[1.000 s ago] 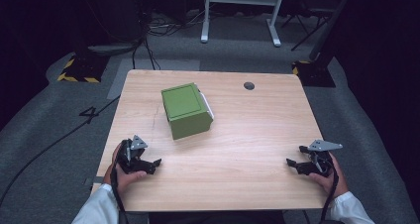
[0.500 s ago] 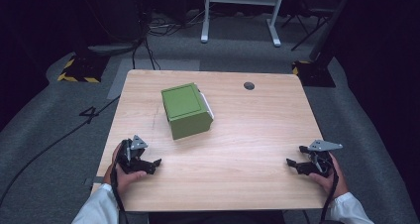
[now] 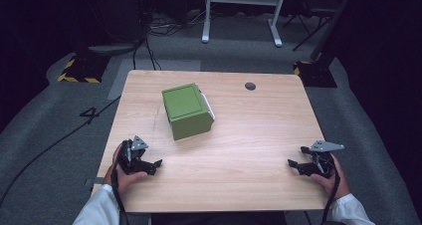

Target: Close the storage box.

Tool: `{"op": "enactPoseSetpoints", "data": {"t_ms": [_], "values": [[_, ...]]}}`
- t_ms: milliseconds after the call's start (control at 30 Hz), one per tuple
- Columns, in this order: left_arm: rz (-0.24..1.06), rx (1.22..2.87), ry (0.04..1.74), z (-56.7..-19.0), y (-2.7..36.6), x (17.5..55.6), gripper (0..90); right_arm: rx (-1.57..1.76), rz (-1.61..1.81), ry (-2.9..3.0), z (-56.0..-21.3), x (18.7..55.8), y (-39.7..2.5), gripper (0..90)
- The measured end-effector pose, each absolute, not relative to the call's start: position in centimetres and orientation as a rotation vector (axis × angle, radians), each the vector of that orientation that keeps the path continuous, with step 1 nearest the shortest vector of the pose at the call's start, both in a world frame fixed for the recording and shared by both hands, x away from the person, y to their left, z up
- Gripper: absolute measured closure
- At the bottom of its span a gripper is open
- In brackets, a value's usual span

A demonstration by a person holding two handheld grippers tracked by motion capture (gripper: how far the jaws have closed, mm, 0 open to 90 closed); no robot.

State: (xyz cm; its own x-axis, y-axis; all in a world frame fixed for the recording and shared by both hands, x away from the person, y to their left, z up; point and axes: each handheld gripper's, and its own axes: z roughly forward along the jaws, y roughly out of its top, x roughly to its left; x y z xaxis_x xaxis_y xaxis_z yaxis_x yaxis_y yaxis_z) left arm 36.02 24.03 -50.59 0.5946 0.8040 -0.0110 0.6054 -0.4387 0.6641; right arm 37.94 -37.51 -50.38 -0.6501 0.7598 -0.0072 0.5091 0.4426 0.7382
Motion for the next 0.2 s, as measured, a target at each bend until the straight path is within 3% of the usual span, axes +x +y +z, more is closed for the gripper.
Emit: {"op": "enactPoseSetpoints", "data": {"t_ms": [200], "values": [[0.408, 2.191, 1.113, -50.59, 24.00, 36.03, 0.2, 1.083, 1.036, 2.360, -50.39, 37.94, -37.51, 16.1]]}}
